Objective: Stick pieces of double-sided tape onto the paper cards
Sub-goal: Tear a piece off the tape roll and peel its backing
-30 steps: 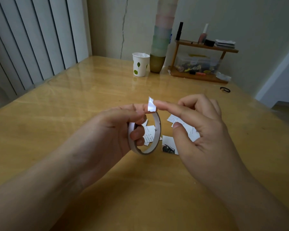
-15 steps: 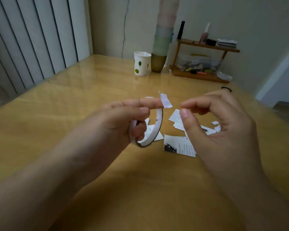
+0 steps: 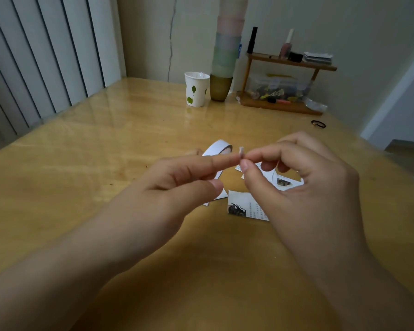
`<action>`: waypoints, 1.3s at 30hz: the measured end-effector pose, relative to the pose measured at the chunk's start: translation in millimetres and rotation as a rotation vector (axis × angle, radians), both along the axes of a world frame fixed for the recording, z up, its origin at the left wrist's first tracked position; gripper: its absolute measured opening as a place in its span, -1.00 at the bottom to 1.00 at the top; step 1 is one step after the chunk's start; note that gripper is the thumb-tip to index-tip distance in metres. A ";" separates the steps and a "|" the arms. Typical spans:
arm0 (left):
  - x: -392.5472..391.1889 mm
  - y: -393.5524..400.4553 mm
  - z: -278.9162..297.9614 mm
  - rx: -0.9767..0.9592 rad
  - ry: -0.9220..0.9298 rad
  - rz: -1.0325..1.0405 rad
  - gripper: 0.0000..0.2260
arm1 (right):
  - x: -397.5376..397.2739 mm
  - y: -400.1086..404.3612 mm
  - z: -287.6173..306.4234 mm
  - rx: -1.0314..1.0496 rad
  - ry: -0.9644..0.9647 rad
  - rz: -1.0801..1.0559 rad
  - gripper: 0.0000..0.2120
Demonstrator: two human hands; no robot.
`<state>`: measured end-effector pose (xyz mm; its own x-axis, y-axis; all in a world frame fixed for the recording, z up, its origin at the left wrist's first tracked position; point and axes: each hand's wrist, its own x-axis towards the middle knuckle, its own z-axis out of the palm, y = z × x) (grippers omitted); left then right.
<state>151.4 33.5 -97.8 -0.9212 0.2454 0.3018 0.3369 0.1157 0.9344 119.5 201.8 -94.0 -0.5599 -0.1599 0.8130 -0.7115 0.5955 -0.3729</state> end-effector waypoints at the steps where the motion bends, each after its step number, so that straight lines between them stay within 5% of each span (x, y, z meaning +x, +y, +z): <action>1: 0.3 -0.3 -0.4 -0.025 0.006 0.004 -0.63 | 0.1 0.2 0.2 -0.002 -0.002 -0.002 -0.97; 12: 0.4 -0.9 -0.8 -0.163 0.100 0.038 -0.62 | 1.9 0.0 1.5 -0.015 -0.073 0.034 -0.95; 39: 0.2 -2.2 7.5 0.161 -0.083 -0.066 -0.66 | 1.5 1.7 8.8 -0.216 -0.408 0.232 -0.90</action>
<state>151.6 31.3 -90.3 -0.9280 0.2610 0.2658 0.2600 -0.0572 0.9639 121.0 203.5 -85.2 -0.8080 -0.1703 0.5640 -0.5868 0.3178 -0.7448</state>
